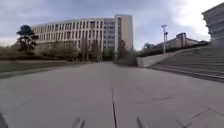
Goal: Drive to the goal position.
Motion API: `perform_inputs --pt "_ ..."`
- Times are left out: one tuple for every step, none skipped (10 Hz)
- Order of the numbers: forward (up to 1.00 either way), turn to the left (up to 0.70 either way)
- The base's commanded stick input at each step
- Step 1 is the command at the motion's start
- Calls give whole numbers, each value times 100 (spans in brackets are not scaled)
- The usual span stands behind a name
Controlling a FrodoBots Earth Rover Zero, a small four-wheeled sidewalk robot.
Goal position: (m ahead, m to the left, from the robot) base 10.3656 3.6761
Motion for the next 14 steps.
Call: perform_inputs --pt "100 0" --pt "100 0" --pt "100 0" --pt "100 0" --pt "100 0" --pt "100 0" --pt "100 0" --pt "100 0" --pt "100 0" --pt "100 0" --pt "100 0" --pt "100 0" --pt "100 0" --pt "100 0"
